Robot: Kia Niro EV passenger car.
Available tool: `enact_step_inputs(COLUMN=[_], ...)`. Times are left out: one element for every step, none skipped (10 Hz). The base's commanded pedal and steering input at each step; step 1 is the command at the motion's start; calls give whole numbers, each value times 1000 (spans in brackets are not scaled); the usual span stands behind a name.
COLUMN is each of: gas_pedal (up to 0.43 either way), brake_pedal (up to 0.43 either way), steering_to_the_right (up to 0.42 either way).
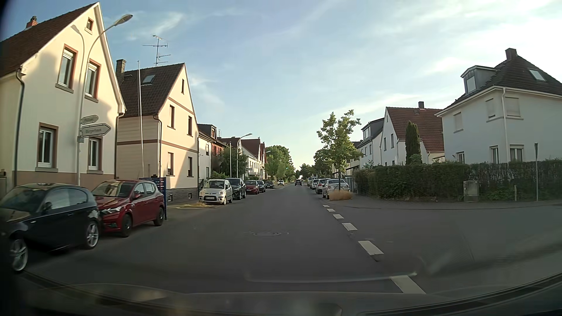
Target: Follow the waypoints while adhering to traffic rules and regulations
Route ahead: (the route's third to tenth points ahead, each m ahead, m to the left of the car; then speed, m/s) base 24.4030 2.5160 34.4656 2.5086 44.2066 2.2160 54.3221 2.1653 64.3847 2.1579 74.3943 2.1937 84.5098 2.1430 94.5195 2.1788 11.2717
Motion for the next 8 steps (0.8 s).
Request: enact_step_inputs(gas_pedal=[39, 39, 39, 39, 39, 39, 39, 39], brake_pedal=[30, 30, 37, 30, 30, 30, 30, 30], steering_to_the_right=[0, 0, 0, 0, 0, 1, 1, 0])
